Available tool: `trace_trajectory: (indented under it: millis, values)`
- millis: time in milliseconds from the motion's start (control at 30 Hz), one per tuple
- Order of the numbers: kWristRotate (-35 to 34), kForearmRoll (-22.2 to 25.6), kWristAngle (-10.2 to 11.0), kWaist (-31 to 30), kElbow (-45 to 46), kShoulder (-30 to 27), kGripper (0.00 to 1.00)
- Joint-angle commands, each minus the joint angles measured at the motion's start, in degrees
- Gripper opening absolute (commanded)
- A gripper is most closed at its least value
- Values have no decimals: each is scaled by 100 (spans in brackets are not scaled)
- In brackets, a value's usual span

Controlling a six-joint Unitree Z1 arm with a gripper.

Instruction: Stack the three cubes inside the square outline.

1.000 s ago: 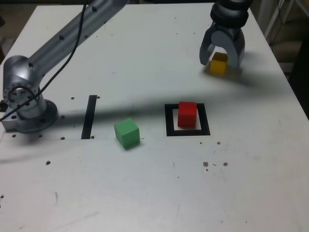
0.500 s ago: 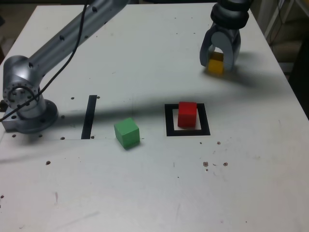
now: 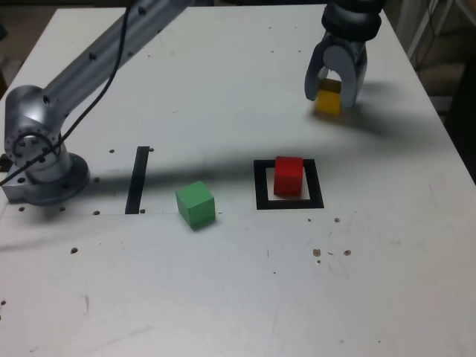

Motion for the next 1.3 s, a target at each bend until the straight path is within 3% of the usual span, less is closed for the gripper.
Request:
trace_trajectory:
  millis: [0, 433, 833, 1033, 1267]
  values:
    - [-73, 89, 20, -43, 101, -210, 31]
    - [-695, 84, -44, -253, 1159, -1077, 31]
    - [-1428, -57, -257, -678, 2161, -1854, 31]
    - [-1889, -314, -333, -913, 2784, -2264, 31]
    - [-2487, -936, -599, -1196, 3736, -2783, 31]
